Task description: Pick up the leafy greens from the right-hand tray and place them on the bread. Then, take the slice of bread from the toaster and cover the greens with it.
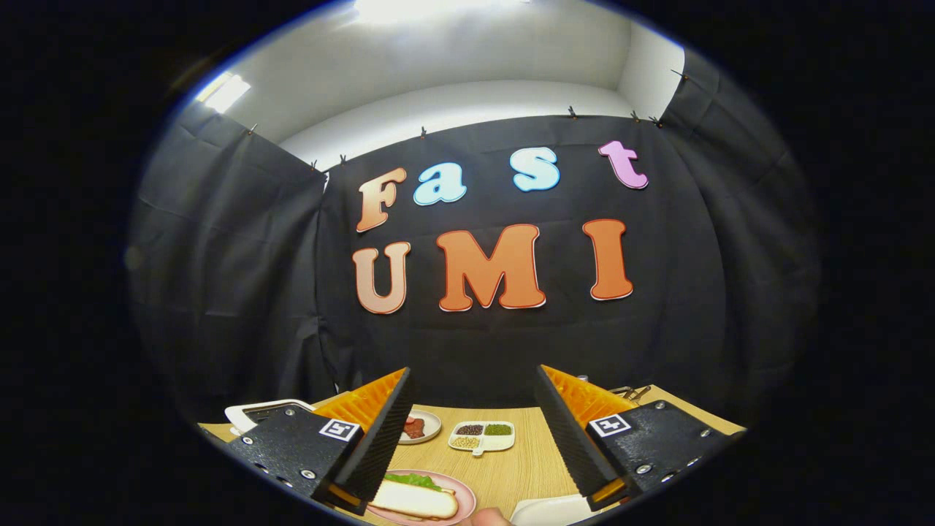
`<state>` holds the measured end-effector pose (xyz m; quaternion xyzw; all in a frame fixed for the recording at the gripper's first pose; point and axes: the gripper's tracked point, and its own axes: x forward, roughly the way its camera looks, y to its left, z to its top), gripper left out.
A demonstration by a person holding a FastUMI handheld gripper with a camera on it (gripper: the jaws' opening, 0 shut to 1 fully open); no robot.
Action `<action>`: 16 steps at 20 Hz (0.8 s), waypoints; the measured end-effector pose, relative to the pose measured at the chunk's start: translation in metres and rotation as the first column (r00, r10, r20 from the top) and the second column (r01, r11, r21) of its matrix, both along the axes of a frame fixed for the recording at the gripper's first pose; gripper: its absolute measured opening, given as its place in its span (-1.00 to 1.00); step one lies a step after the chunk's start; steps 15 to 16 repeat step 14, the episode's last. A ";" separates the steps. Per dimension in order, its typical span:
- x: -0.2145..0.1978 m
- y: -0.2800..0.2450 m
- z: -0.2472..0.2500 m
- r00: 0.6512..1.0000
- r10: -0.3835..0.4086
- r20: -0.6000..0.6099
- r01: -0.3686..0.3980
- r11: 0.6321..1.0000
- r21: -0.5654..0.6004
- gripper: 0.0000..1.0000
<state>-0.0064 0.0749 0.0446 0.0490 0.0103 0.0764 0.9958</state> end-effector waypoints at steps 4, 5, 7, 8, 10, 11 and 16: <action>-0.004 -0.002 0.001 1.000 -0.017 0.007 0.017 1.000 -0.008 0.96; -0.004 0.000 0.001 1.000 -0.016 0.008 0.016 1.000 -0.007 0.96; -0.003 0.000 0.002 1.000 -0.017 0.017 0.017 1.000 -0.007 0.96; -0.004 -0.001 0.003 1.000 -0.022 0.022 0.022 1.000 -0.009 0.96; -0.004 -0.002 0.004 0.999 -0.030 0.026 0.030 0.999 -0.015 0.96; -0.003 -0.002 0.004 0.999 -0.029 0.028 0.030 0.999 -0.018 0.96; -0.003 0.000 0.006 0.999 -0.030 0.033 0.031 0.999 -0.020 0.96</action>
